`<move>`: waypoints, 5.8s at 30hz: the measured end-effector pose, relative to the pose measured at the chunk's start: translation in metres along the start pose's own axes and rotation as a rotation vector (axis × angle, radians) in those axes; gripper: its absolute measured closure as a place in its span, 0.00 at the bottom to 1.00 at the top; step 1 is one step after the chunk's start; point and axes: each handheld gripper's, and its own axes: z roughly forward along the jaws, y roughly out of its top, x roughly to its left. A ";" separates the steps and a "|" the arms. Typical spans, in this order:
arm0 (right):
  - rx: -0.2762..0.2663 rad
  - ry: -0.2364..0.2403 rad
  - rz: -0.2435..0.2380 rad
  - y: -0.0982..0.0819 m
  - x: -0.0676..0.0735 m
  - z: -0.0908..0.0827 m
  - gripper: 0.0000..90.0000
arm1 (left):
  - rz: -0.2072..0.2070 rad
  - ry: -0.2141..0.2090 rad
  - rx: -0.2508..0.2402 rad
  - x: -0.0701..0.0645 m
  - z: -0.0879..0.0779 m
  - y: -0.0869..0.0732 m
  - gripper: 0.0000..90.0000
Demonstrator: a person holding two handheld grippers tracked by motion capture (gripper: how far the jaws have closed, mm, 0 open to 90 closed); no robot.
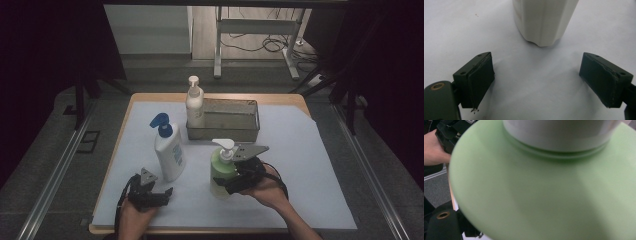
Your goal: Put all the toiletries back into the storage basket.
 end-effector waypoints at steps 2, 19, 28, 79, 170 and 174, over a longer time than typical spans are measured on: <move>0.005 -0.010 0.004 0.001 0.001 0.000 0.14 | 0.000 0.000 0.000 0.000 0.000 0.000 0.13; 0.014 -0.082 0.043 0.020 -0.016 -0.010 0.14 | 0.000 -0.002 0.003 0.000 0.000 0.000 0.13; -0.005 -0.114 0.075 0.034 -0.029 -0.012 0.14 | 0.000 -0.001 0.001 0.000 0.000 0.000 0.13; -0.064 -0.245 0.111 0.117 -0.081 0.006 0.14 | 0.001 0.001 0.003 0.000 0.000 0.000 0.13; 0.037 -0.320 0.176 0.087 -0.140 0.098 0.14 | 0.000 -0.001 0.004 0.000 0.000 0.000 0.13; 0.038 -0.321 0.191 0.087 -0.141 0.099 0.14 | 0.000 0.000 0.005 0.000 0.000 0.000 0.13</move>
